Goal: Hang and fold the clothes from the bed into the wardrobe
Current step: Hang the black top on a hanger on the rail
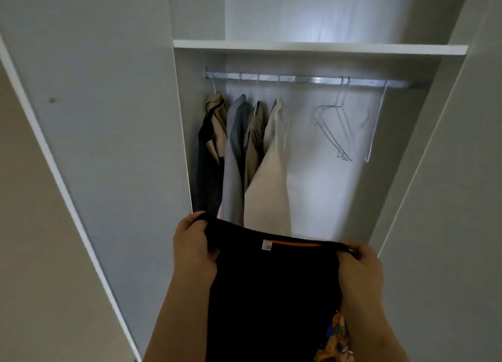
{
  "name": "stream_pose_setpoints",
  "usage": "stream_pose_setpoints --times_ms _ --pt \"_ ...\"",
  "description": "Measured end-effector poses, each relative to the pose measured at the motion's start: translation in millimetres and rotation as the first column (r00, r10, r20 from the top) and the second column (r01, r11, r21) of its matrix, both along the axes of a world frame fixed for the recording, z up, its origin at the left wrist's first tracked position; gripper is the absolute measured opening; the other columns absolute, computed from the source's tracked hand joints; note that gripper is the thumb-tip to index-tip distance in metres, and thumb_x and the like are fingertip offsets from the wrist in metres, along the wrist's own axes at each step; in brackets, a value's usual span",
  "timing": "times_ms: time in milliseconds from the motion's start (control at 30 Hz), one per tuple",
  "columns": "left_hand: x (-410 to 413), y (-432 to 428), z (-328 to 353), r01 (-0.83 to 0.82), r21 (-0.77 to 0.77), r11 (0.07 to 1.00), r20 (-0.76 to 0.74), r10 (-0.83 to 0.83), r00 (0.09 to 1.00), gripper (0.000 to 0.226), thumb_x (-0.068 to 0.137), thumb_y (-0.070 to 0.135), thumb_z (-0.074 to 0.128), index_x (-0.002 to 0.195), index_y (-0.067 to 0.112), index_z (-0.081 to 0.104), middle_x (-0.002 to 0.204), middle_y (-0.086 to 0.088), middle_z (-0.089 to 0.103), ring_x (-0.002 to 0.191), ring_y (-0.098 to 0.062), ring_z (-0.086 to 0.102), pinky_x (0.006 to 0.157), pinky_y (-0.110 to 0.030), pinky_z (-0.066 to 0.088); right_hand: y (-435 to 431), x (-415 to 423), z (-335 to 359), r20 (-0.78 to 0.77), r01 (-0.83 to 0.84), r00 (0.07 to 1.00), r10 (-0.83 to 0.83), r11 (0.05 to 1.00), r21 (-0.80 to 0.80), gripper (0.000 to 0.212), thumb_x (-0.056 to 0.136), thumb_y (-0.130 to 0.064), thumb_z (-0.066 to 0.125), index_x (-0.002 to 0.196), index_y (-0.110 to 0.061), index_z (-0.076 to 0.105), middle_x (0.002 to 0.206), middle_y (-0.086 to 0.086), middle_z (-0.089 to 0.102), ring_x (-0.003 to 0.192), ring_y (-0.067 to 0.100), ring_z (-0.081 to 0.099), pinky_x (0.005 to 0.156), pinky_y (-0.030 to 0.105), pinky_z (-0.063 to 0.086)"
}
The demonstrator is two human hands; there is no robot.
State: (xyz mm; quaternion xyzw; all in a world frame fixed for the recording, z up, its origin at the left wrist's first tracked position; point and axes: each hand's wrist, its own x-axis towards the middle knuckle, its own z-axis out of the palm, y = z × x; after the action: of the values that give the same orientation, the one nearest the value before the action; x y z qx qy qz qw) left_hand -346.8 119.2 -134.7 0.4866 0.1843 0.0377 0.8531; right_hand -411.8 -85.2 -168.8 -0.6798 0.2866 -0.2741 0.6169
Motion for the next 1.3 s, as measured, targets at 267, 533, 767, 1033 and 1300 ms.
stream_pose_setpoints --times_ms 267,533,767,1033,1300 --pt "162 -21 21 0.016 0.036 0.999 -0.032 -0.015 0.999 0.029 0.089 0.007 0.044 0.113 -0.006 0.053 0.065 -0.008 0.041 0.050 -0.019 0.043 0.040 -0.020 0.039 -10 151 29 0.021 -0.001 1.000 0.001 1.000 -0.004 0.017 0.083 -0.009 0.054 0.082 -0.026 0.054 0.074 -0.007 0.057 0.062 0.006 0.051 0.050 0.021 0.034" --pt "263 -54 17 -0.065 -0.006 0.998 -0.010 0.065 0.998 0.021 0.086 0.009 0.044 0.072 0.009 0.060 0.065 -0.001 0.046 0.053 -0.014 0.043 0.051 -0.028 0.037 -47 271 23 -0.062 -0.255 0.965 0.255 0.967 0.005 0.017 0.081 -0.005 0.054 0.082 -0.020 0.062 0.080 -0.001 0.064 0.076 0.014 0.058 0.063 0.025 0.042" --pt "347 -104 49 -0.181 -0.097 0.979 0.023 0.184 0.983 0.017 0.090 0.008 0.043 0.077 0.015 0.052 0.072 -0.002 0.051 0.063 -0.015 0.051 0.060 -0.029 0.043 -94 372 59 0.150 -0.314 0.938 0.312 0.949 -0.011 0.021 0.086 -0.014 0.053 0.068 -0.021 0.061 0.066 -0.012 0.060 0.065 0.004 0.055 0.059 0.021 0.038" --pt "390 -133 57 -0.238 -0.174 0.956 0.028 0.246 0.969 0.011 0.090 0.010 0.046 0.089 0.011 0.056 0.074 -0.004 0.053 0.064 -0.018 0.054 0.066 -0.031 0.046 -123 464 56 -0.002 -0.403 0.915 0.403 0.914 0.049 0.052 0.089 -0.023 0.057 0.137 -0.022 0.037 0.132 0.005 0.045 0.112 0.022 0.048 0.085 0.031 0.045" --pt "417 -141 62 -0.267 -0.203 0.942 0.008 0.274 0.962 0.009 0.091 0.011 0.046 0.095 0.010 0.054 0.073 -0.003 0.052 0.064 -0.016 0.052 0.059 -0.029 0.045 -125 505 44 0.084 -0.394 0.919 0.385 0.884 0.250 0.061 0.088 -0.006 0.059 0.142 -0.013 0.033 0.134 0.010 0.047 0.115 0.024 0.049 0.091 0.031 0.040"
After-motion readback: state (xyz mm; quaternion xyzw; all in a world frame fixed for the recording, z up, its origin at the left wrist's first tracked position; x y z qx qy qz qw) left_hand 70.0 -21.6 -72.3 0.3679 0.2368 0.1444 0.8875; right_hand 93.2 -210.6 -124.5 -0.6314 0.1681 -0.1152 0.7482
